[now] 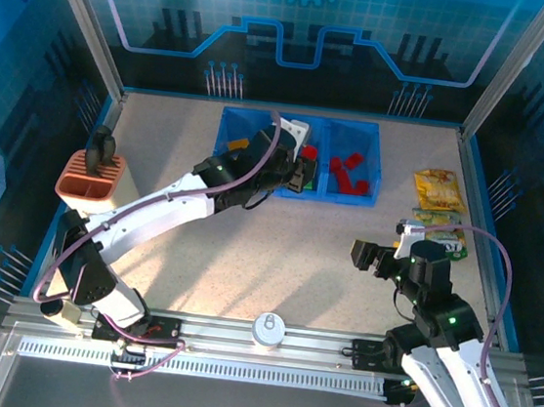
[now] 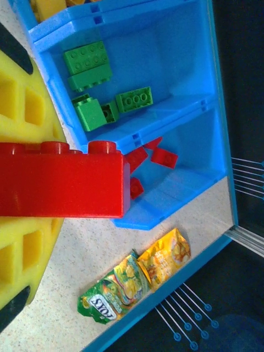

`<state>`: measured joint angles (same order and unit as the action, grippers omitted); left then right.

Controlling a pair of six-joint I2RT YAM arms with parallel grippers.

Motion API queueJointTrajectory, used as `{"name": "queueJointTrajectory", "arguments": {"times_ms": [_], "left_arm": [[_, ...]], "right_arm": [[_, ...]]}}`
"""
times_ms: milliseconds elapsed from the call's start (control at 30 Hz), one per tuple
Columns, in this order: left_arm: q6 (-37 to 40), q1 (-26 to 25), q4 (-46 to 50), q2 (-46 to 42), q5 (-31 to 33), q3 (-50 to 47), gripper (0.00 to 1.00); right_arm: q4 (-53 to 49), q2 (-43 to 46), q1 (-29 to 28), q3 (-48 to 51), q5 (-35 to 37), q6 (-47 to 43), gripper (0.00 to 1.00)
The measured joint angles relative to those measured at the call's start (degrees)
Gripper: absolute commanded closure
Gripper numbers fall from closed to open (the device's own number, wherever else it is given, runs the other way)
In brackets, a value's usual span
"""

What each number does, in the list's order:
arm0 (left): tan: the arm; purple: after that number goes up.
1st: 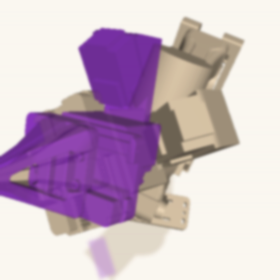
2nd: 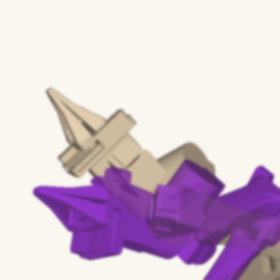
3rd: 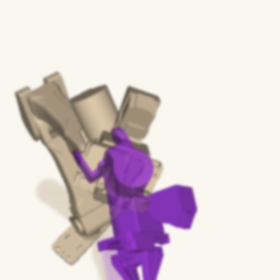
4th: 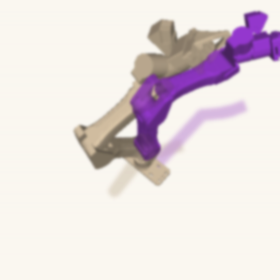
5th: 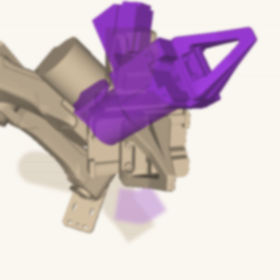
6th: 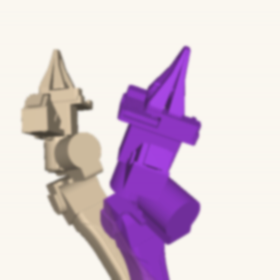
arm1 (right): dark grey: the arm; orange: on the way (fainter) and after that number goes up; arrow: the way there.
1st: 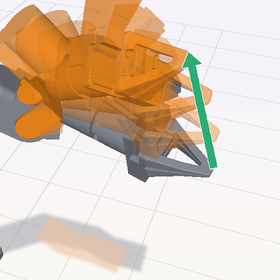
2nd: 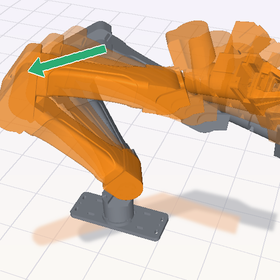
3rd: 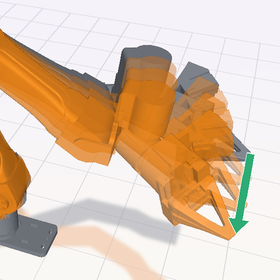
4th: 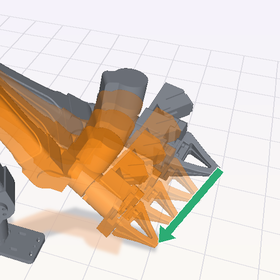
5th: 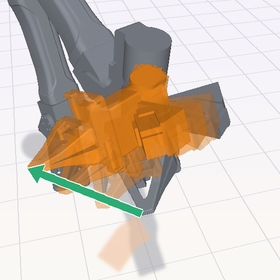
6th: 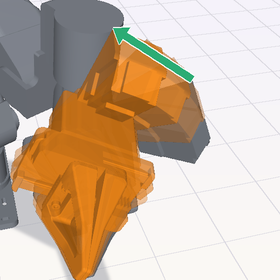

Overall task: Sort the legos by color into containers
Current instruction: Place the lego in the container.

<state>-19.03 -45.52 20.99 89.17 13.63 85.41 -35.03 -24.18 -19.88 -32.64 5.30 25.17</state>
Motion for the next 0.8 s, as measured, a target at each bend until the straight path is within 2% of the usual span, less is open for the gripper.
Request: {"name": "queueJointTrajectory", "arguments": {"times_ms": [800], "left_arm": [[2.9,0.0,-0.3,13.3,-0.6,13.4,0.88]], "right_arm": [[0.6,2.0,-0.1,0.0,-0.4,-2.3,0.00]]}}
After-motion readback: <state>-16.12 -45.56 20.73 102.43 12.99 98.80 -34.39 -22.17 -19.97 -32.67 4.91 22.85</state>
